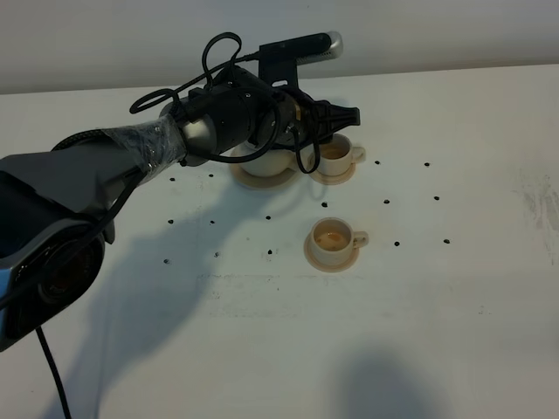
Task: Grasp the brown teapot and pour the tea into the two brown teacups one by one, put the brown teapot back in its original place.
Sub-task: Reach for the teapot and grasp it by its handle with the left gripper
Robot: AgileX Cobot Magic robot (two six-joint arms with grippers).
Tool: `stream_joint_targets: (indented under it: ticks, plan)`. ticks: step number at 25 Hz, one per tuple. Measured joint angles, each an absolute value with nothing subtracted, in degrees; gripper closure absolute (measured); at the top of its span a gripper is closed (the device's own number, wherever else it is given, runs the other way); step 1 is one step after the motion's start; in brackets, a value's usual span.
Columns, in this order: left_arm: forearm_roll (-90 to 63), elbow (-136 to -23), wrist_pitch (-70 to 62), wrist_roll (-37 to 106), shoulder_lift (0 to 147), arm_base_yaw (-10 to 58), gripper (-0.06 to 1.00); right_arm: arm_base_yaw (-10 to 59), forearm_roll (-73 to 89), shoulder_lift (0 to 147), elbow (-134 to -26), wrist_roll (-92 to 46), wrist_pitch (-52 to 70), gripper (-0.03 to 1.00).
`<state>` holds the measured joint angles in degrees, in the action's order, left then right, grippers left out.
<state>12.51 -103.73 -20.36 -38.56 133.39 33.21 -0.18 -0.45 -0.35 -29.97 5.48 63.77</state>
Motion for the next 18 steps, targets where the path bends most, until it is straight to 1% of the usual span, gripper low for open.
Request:
stream_joint_targets:
  ticks: [18]
  plan:
    - [9.55,-103.73,-23.28,-33.07,134.18,34.92,0.53,-0.18,-0.45,-0.35,-29.97,5.48,63.77,0.46]
